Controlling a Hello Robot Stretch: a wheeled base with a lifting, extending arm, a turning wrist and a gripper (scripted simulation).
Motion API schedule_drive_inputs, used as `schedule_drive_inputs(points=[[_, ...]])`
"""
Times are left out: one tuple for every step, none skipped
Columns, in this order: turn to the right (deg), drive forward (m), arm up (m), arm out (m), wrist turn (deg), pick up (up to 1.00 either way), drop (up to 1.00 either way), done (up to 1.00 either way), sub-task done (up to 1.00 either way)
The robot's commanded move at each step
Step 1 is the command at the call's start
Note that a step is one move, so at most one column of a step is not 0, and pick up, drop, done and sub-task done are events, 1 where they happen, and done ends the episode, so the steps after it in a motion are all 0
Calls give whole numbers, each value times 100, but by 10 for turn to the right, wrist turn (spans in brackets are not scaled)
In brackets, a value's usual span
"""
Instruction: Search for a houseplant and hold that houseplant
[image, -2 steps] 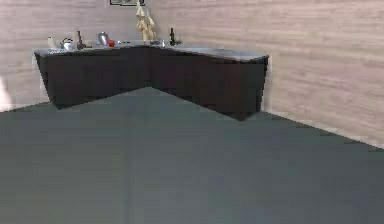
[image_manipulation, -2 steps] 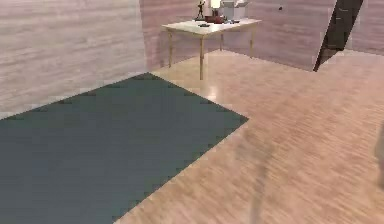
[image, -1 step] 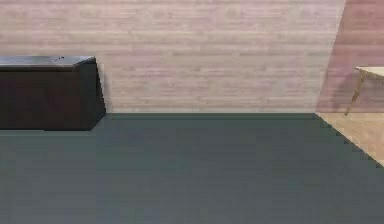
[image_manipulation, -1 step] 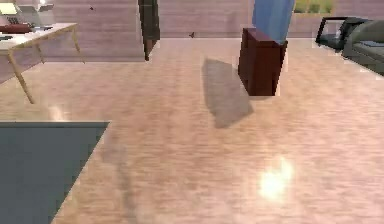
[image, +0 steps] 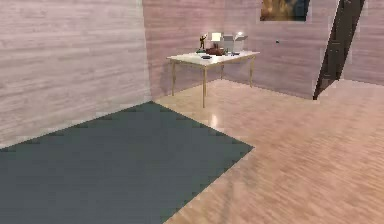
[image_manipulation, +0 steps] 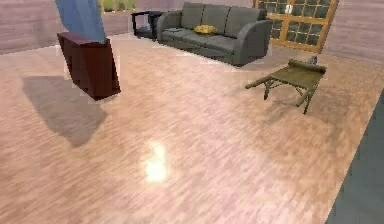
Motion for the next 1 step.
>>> schedule_drive_inputs(points=[[180, 0, 0, 0, 0, 0, 0, 0, 0]])
